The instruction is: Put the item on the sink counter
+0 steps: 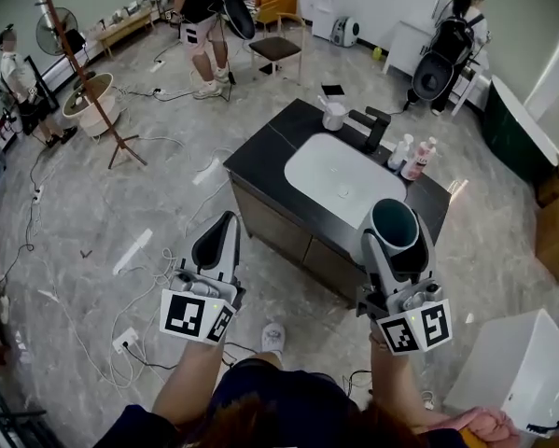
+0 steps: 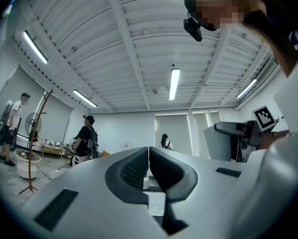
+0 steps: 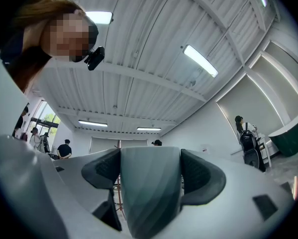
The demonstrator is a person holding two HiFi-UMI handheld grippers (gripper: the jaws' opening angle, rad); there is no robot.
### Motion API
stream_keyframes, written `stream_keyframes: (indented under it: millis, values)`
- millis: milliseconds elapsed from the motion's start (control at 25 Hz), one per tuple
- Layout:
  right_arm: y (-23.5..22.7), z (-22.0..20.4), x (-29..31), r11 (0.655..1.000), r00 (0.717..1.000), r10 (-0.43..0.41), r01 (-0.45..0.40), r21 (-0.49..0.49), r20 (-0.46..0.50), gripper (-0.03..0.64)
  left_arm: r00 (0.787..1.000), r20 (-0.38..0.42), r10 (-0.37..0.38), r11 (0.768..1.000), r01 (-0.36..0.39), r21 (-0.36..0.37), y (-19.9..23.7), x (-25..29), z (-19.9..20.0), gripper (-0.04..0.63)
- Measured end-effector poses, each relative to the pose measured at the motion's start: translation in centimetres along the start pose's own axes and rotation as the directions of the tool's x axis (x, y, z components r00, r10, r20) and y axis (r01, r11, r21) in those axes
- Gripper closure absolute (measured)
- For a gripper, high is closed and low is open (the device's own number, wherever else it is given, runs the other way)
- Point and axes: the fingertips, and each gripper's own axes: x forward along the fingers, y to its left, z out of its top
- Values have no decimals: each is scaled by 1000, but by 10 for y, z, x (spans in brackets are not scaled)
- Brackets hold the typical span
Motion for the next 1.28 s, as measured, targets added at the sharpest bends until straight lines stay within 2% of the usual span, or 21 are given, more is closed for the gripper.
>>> stream_keyframes:
  millis: [280,520,840,1040,1280]
  values:
    - [-16,-24,80,1000,1000,-8,7,15,21,238,1000,-6,-25,1000,25,9,56,58,-11,572]
    - [-43,-53,138,999,1000,14,-14,43,2,238,1000,-26,3,1000,-3,-3,91,104,-33,572]
    - [-99,-78,241,991,994,111,-110,75,-1,238,994,-21,105,994,-104,25,136,186,-45,572]
    - [-148,-86,306,979,983,184,-183,93,5,238,984,-6,179,983,-178,52,157,249,-52,571]
    - [-194,-113,371,966,974,227,-223,129,-18,238,970,-13,243,969,-242,57,183,303,-70,572]
